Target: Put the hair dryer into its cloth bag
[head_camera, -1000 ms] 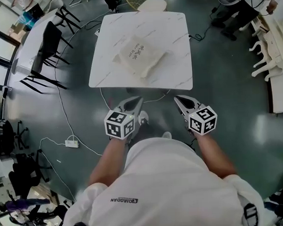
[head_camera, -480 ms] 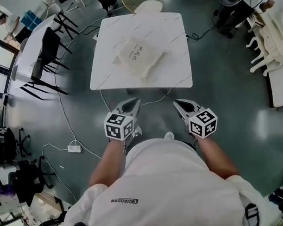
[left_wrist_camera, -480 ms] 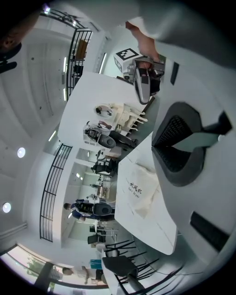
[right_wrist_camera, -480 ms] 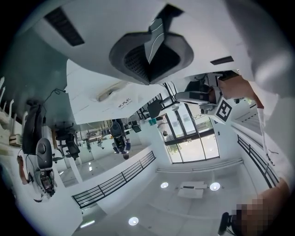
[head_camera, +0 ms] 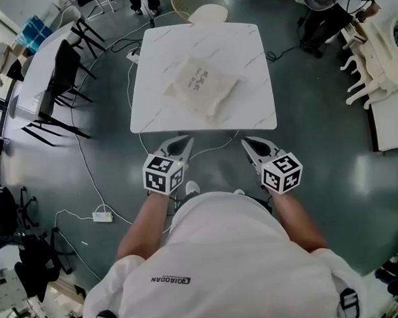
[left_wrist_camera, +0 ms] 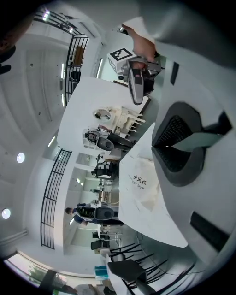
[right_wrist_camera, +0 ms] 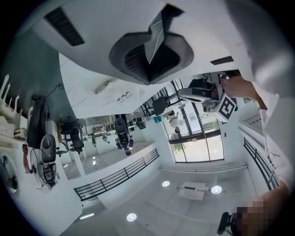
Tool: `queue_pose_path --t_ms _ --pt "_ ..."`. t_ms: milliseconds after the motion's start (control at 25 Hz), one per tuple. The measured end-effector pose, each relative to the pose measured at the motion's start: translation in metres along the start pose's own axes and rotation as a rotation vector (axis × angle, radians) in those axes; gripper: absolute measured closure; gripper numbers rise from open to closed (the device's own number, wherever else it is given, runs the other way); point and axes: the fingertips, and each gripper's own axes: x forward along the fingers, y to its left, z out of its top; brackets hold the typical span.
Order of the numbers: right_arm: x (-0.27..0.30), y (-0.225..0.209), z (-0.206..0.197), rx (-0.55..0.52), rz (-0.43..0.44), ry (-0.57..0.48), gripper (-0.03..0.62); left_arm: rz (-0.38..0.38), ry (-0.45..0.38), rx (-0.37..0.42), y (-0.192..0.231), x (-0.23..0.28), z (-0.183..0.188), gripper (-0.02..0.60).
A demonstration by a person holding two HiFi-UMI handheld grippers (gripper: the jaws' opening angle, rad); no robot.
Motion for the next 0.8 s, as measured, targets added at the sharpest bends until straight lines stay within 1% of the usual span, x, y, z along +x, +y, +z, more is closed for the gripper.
queue_pose_path --t_ms 480,800 --pt "0.023 0.009 0.003 0.011 -0.04 -0.003 0.572 -0.054 0.012 0.038 0.018 0.0 0.004 0.554" --pt "0.025 0.012 0.001 0.012 -0.043 0.002 0.572 -0.055 -0.001 0.037 0.02 -0.006 0.004 0.554"
